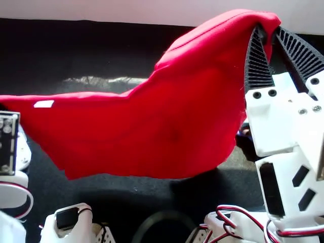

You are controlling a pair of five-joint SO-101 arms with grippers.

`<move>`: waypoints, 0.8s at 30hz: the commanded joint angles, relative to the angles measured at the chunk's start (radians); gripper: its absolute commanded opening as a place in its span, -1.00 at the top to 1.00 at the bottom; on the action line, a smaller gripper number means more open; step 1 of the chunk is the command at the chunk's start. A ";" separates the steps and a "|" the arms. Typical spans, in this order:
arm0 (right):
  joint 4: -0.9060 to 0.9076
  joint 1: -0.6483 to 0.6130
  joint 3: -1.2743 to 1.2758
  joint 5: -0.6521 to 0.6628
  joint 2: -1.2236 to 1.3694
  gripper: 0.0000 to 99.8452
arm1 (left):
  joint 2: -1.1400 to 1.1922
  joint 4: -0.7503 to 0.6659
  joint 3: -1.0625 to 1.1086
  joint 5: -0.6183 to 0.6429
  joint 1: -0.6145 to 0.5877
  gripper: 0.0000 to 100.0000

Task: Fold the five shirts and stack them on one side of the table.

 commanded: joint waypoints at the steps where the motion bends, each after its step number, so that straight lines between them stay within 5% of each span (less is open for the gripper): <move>1: -0.007 0.004 -0.002 0.006 -0.005 0.99 | -0.015 -0.005 -0.013 0.006 -0.033 0.98; 24: -0.005 0.002 0.007 0.006 -0.104 0.99 | -0.165 -0.003 0.228 0.006 -0.062 0.98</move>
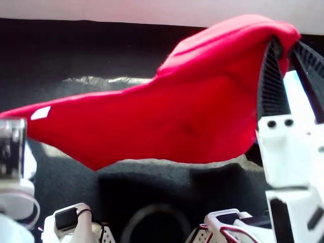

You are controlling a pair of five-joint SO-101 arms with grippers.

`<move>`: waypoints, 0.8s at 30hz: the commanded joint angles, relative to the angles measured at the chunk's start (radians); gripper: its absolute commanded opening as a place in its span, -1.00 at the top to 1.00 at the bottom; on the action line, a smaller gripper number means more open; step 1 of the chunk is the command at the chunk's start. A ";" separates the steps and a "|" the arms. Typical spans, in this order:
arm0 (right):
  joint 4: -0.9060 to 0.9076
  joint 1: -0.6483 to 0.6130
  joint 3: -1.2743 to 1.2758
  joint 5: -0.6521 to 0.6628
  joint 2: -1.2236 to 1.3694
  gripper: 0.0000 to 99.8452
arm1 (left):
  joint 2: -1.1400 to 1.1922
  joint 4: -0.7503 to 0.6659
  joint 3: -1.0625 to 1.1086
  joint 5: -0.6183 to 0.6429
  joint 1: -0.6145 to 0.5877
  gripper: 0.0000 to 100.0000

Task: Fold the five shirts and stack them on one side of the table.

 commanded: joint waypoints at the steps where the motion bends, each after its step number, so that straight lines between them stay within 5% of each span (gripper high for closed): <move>1: 0.018 0.002 0.007 0.006 -0.016 0.99 | -0.024 -0.003 0.005 0.006 -0.010 0.98; 12: 0.033 0.002 0.068 0.006 0.024 0.99 | -0.025 -0.005 0.025 0.000 -0.016 0.98; 24: -0.200 0.002 0.337 0.005 0.289 0.99 | 0.343 -0.203 0.128 -0.057 -0.008 0.98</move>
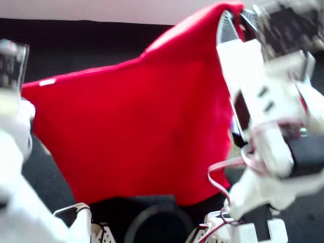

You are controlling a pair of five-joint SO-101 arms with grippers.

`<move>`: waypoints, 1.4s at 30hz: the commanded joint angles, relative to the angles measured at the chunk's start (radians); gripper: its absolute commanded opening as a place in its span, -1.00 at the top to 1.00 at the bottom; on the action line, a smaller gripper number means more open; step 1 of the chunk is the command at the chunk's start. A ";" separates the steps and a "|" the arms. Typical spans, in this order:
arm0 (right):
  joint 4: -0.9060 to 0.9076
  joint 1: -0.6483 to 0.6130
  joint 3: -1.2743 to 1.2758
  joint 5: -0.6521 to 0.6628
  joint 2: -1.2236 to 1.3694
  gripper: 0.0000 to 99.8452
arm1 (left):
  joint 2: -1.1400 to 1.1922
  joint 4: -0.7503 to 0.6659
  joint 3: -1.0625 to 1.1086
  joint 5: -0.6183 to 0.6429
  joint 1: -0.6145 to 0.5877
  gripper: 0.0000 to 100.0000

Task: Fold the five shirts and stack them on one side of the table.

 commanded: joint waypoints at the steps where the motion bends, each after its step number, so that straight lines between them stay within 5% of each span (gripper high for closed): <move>1: -0.090 0.002 0.041 0.005 0.077 0.99 | 0.111 -0.097 0.001 -0.011 -0.002 0.98; 13: -0.371 0.007 0.054 0.006 0.432 0.99 | 0.509 -0.354 -0.050 -0.011 0.062 0.98; 35: -0.680 0.008 0.054 0.011 0.990 0.99 | 1.271 -0.347 -0.545 -0.005 0.061 0.98; 42: -0.622 0.007 0.045 0.008 1.087 0.99 | 1.360 -0.198 -0.547 -0.006 0.097 0.98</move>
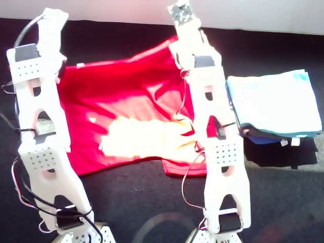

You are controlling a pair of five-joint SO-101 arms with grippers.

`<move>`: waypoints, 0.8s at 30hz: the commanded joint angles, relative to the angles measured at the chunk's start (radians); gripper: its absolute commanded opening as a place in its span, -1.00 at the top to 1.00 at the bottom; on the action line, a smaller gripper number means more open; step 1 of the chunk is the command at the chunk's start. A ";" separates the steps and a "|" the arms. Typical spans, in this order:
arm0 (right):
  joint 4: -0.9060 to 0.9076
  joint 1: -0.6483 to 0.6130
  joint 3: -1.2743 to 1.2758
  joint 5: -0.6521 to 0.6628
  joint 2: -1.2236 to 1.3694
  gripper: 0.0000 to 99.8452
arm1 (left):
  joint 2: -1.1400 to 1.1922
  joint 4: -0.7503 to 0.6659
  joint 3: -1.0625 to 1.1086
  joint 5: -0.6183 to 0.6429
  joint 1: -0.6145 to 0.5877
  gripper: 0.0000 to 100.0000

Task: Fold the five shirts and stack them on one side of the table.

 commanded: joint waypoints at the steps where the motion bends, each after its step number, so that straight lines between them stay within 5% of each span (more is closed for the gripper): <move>1: 0.033 0.007 -0.015 0.008 0.010 0.99 | 0.021 0.074 -0.039 -0.002 0.033 0.98; 10: 0.145 0.030 -0.016 0.005 -0.062 0.99 | 0.047 0.227 -0.042 -0.002 0.035 0.98; 16: 0.357 0.058 -0.016 0.005 -0.194 0.99 | -0.051 0.368 -0.036 -0.002 0.036 0.98; 24: 0.651 0.062 -0.016 0.005 -0.269 0.99 | -0.220 0.371 0.168 -0.005 0.025 0.98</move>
